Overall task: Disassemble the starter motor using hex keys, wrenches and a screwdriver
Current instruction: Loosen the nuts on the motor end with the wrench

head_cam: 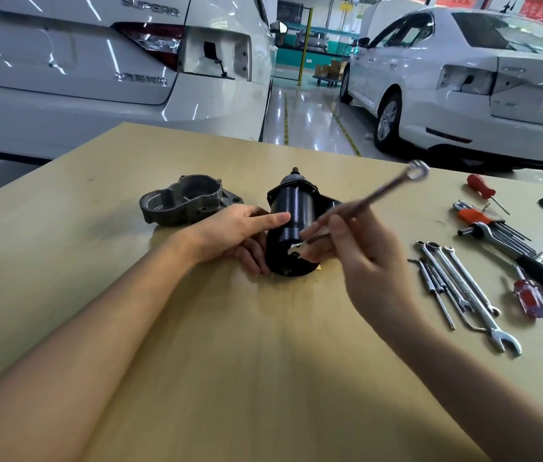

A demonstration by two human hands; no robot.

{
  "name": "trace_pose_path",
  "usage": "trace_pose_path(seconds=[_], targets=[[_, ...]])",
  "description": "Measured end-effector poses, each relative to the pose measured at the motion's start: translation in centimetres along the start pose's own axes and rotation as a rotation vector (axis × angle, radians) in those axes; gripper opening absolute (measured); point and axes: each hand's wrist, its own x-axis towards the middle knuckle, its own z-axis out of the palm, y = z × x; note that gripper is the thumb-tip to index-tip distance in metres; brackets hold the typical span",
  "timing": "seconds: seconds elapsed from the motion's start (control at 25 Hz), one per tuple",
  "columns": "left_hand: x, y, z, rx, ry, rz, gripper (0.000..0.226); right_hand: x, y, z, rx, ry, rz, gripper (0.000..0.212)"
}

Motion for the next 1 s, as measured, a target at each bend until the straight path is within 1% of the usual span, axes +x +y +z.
trace_pose_path(seconds=[0.04,0.08,0.12,0.2,0.24,0.28,0.32,0.36,0.4,0.44,0.48,0.52,0.56,0.6,0.64,0.68,0.72,0.8,0.92,1.0], targets=[[0.1,-0.1,0.0,0.002,0.019,-0.002,0.051,0.7,-0.7,0.2,-0.251,-0.101,-0.132,0.015],[0.1,-0.4,0.1,0.007,0.043,0.007,0.032,1.3,-1.4,0.7,-0.484,-0.24,-0.246,0.015],[0.1,-0.6,-0.1,0.049,0.065,0.014,0.014,1.9,-2.0,1.5,-0.677,-0.39,-0.314,0.015],[0.3,-0.7,-0.6,0.124,0.119,0.031,0.014,2.8,-2.8,3.2,-0.923,-0.65,-0.313,0.015],[0.3,-0.4,-0.7,0.174,0.118,0.051,0.012,3.0,-2.9,3.9,-1.014,-0.728,-0.309,0.015],[0.2,-0.2,-0.7,0.218,0.103,0.056,0.039,2.9,-2.8,4.2,-1.078,-0.772,-0.312,0.017],[0.2,-0.1,-0.8,0.25,0.095,0.058,0.063,2.8,-2.6,4.1,-1.075,-0.782,-0.335,0.017],[0.3,-0.2,-0.8,0.231,0.089,0.052,0.072,2.5,-2.5,3.7,-1.012,-0.758,-0.372,0.015],[0.3,-0.3,-0.7,0.194,0.087,0.049,0.066,2.0,-2.3,3.1,-0.903,-0.681,-0.414,0.013],[0.2,-0.3,-0.5,0.129,0.059,0.053,0.056,1.4,-2.0,2.5,-0.762,-0.548,-0.436,0.013],[0.2,-0.5,-0.3,0.053,0.04,0.042,0.053,0.8,-1.5,1.8,-0.572,-0.37,-0.412,0.013],[0.2,-0.5,-0.3,0.001,0.033,0.024,0.057,0.2,-1.1,1.1,-0.332,-0.202,-0.317,0.014],[0.2,-0.5,-0.3,-0.028,0.028,0.011,0.065,-0.3,-0.6,0.4,-0.063,-0.08,-0.179,0.015],[0.3,-0.5,-0.2,-0.033,0.02,-0.003,0.072,-0.7,-0.1,-0.3,0.17,0.012,-0.03,0.017],[0.3,-0.5,-0.2,-0.028,0.011,-0.006,0.076,-1.1,0.2,-0.8,0.348,0.073,0.116,0.019],[0.2,-0.3,-0.2,-0.023,0.01,-0.004,0.077,-1.2,0.4,-1.1,0.461,0.118,0.232,0.021],[0.1,-0.3,-0.1,-0.026,0.006,0.003,0.078,-1.2,0.6,-1.3,0.527,0.153,0.305,0.022],[0.1,-0.2,-0.1,-0.033,0.001,0.004,0.077,-1.0,0.9,-1.2,0.57,0.19,0.35,0.02],[0.1,-0.3,-0.1,-0.035,0.01,-0.002,0.076,-0.9,1.1,-0.6,0.597,0.176,0.331,0.019],[0.1,-0.2,-0.2,-0.024,0.007,0.004,0.078,-1.0,1.2,-0.5,0.56,0.136,0.289,0.017]])
